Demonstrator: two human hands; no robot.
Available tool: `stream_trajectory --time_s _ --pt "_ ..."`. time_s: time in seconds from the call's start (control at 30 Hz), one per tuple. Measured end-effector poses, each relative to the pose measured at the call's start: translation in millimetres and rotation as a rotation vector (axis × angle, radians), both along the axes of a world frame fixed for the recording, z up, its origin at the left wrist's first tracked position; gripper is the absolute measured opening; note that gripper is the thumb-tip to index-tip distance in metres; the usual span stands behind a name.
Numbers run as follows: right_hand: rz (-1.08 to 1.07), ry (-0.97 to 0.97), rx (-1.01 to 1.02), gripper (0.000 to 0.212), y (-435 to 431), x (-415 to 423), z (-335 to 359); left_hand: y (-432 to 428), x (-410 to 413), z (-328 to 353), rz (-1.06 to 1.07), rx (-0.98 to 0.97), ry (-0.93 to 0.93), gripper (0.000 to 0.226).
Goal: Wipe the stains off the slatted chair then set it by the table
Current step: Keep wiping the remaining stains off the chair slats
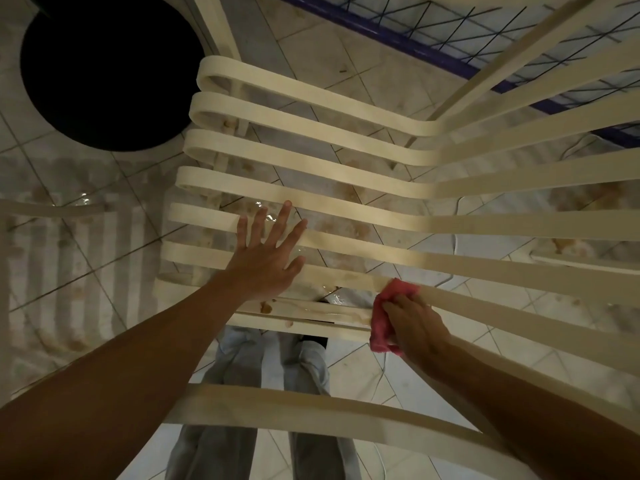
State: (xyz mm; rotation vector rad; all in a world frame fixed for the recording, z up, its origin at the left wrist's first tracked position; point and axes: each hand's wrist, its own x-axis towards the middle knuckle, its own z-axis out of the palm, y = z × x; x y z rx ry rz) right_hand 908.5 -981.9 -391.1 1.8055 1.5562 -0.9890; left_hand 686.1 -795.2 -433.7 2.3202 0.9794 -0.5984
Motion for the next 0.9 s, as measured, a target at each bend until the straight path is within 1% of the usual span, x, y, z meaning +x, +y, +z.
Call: stream_trajectory --time_s 0.03,0.07,0.1,0.13,0.3,0.4,0.53,0.6,0.67,0.8,0.9 --pt "-0.111 0.068 -0.009 0.046 -0.7 -1.4 -1.6 -0.4 0.0 -0.5 0.002 0.005 0.001 0.068" --pt "-0.194 0.136 -0.023 0.028 0.4 -1.9 -1.4 -0.9 0.0 -0.8 0.001 0.01 0.005 0.069" --pt "-0.243 0.193 -0.037 0.014 1.3 -0.9 -1.1 -1.4 0.4 -0.7 -0.001 0.011 0.008 0.07" --pt "-0.26 0.214 -0.04 0.011 4.1 2.4 -0.9 -2.0 1.1 -0.7 -0.002 0.008 0.007 0.069" --pt "-0.295 0.292 -0.046 0.027 15.1 13.8 -4.0 1.2 0.4 0.1 -0.009 0.01 -0.001 0.065" --pt "-0.311 0.213 0.002 0.04 16.9 6.6 -7.1 1.2 -0.6 0.6 -0.018 0.015 0.004 0.065" --pt "-0.317 0.212 -0.033 0.037 21.6 6.5 -8.6 -1.0 1.6 3.1 -0.03 0.012 0.027 0.068" --pt "-0.34 0.231 -0.056 0.041 22.5 8.8 -9.4 -1.7 3.2 3.3 -0.049 0.02 0.049 0.073" --pt "-0.321 0.25 -0.095 0.042 26.7 9.6 -9.9 -2.0 3.7 1.7 -0.073 0.038 0.069 0.078" --pt "-0.255 0.287 -0.136 0.035 35.1 5.0 -14.8 -1.9 0.3 -1.1 -0.106 0.056 0.075 0.082" --pt "-0.29 0.334 -0.12 0.02 30.3 2.4 -17.2 -2.3 -1.0 -1.4 -0.114 0.062 0.069 0.082"
